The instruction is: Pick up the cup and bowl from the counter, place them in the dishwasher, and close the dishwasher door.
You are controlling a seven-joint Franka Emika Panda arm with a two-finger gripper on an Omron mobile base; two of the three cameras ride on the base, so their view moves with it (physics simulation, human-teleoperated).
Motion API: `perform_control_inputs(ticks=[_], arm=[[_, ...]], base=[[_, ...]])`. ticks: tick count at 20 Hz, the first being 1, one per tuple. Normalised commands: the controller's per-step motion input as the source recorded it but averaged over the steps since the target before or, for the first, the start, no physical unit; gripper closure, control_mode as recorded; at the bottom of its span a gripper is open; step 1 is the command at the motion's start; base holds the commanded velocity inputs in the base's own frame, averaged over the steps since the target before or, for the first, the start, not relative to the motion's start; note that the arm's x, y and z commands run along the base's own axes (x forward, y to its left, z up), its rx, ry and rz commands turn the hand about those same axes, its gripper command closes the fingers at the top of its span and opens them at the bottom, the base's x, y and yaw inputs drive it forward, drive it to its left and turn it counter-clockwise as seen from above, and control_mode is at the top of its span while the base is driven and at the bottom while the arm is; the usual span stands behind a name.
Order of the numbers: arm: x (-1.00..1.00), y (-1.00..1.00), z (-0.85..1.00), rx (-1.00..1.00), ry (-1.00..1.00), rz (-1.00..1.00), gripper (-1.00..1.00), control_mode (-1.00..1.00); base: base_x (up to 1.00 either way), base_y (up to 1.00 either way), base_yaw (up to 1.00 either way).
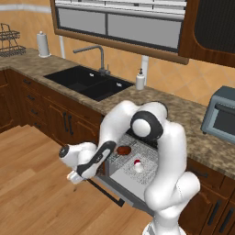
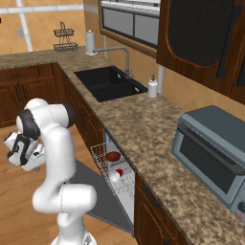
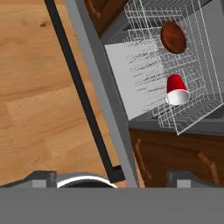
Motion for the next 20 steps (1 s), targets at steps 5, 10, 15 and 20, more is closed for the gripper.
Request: perform_control_inputs(ticks=[5,10,15,20], arm=[[-0.58,0.56,-0.36,-0.37,-0.06,-0.15,-1.00,-1.00],[-0.10,0.03,-0.56,-0.45,-0.18,-0.13,-1.00,-1.00],[0.00,0.00,-0.55,-0.40,-0.24,-0.10,-1.00,-1.00],[0.00,-0.04,-0.56,-0.34,-0.17,-0.09,-1.00,-1.00]], base=[[0.00,0.00,0.00],[0.00,0.00,0.00],[0.00,0.00,0.00],[0.00,0.00,0.00]])
